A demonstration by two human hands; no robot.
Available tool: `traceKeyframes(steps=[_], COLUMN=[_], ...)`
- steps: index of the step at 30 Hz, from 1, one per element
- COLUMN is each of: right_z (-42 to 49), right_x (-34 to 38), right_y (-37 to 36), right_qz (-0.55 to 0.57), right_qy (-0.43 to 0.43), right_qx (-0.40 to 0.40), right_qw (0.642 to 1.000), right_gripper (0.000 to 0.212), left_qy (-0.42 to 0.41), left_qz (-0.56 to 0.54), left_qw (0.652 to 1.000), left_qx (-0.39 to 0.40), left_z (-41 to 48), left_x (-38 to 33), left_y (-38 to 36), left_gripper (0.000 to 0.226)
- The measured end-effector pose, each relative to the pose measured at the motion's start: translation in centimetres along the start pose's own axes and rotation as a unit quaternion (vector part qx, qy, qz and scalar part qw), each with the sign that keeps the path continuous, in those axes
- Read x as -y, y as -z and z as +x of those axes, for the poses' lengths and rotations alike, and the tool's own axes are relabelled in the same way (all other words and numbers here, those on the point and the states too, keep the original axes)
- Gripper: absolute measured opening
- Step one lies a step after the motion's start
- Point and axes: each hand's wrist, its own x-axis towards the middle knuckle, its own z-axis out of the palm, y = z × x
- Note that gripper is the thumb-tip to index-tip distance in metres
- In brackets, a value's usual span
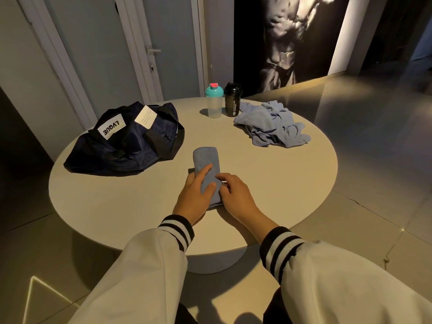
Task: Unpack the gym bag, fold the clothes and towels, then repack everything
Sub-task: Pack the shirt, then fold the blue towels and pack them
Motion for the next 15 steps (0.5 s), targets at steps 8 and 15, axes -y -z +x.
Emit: traceKeyframes(steps=[8, 15], right_z=[-0.8, 1.9], right_x=[1.4, 3.4], right_y=[-0.6, -0.8], right_qz=[0.074, 0.17], right_qy=[-0.016, -0.007], right_qx=[0.039, 0.043], right_qw=[0.996, 0.984], right_gripper=[0.031, 0.034], left_qy=[0.029, 0.041], left_qz=[-0.145, -0.206], left_qw=[0.988, 0.976], left_qx=[-0.041, -0.055], left_z=[-0.7, 0.3], left_x=[-1.2, -1.8], left_y=[0.9, 1.9], left_gripper=[0.051, 0.048])
